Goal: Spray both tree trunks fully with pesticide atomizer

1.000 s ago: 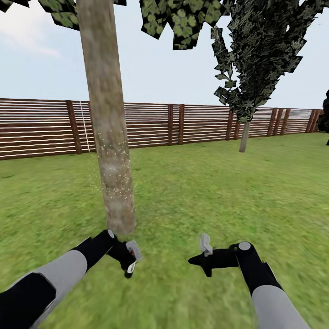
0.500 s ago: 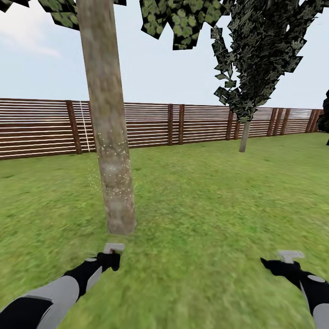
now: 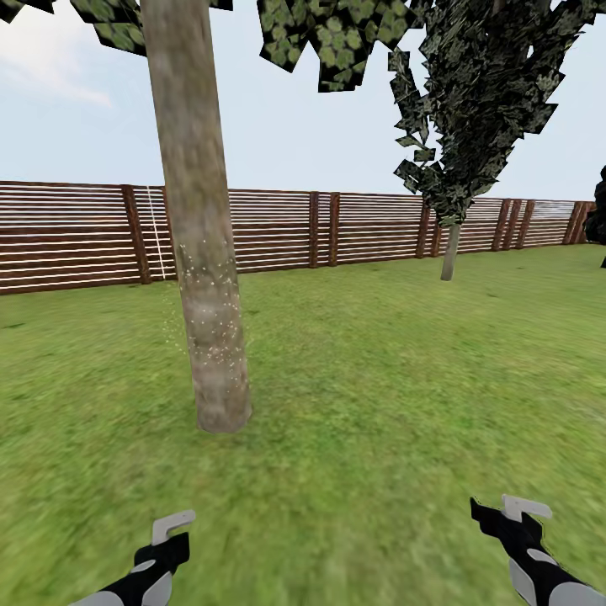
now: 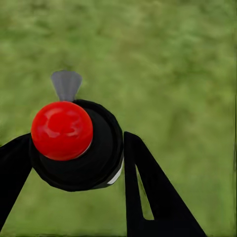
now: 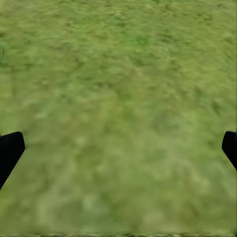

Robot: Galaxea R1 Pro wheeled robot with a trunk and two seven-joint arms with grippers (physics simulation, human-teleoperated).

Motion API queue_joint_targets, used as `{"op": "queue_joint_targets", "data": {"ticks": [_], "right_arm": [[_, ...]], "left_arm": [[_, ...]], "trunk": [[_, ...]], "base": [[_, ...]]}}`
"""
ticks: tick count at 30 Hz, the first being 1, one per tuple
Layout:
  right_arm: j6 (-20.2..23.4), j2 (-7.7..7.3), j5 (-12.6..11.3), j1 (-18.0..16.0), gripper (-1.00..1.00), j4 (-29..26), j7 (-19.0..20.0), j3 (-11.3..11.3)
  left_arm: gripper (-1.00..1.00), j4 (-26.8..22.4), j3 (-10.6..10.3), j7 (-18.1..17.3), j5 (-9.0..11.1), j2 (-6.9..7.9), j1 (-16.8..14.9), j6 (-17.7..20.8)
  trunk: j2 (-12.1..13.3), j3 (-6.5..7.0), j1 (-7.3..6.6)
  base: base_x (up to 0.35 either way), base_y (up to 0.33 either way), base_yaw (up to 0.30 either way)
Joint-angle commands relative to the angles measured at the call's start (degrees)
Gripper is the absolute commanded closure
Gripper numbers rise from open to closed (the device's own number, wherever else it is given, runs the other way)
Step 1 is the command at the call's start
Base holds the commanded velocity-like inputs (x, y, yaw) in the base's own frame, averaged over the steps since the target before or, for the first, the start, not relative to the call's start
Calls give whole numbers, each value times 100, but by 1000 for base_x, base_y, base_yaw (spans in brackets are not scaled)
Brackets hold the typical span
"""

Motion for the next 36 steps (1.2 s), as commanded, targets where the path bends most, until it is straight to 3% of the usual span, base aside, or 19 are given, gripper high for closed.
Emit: {"op": "queue_joint_targets", "data": {"ticks": [1, 3, 8, 10, 36], "right_arm": [[0, 12, -1, 0, -100, 48, -1, 0], [9, 66, -1, -2, -100, 87, -1, 3], [51, 553, -1, -1, -100, 103, 3, 1], [57, 640, -1, -1, -100, 105, 1, -3], [62, 674, -1, -1, -100, 104, 0, -6]], "left_arm": [[100, -1, -6, 6, 44, -14, 21, -4], [100, -1, -5, 12, 78, -23, 93, -77], [100, -1, 0, 13, 97, -19, 131, -223], [100, -1, -5, 11, 91, -19, 132, -227], [100, -1, -7, 10, 89, -36, 226, -228]], "trunk": [[0, 0, 0], [0, 0, 0], [0, 0, 0], [0, 0, 0], [0, 0, 0]], "base": [[0, 0, 0], [0, 0, 0], [0, 0, 0], [0, 0, 0], [0, 0, 0]]}}
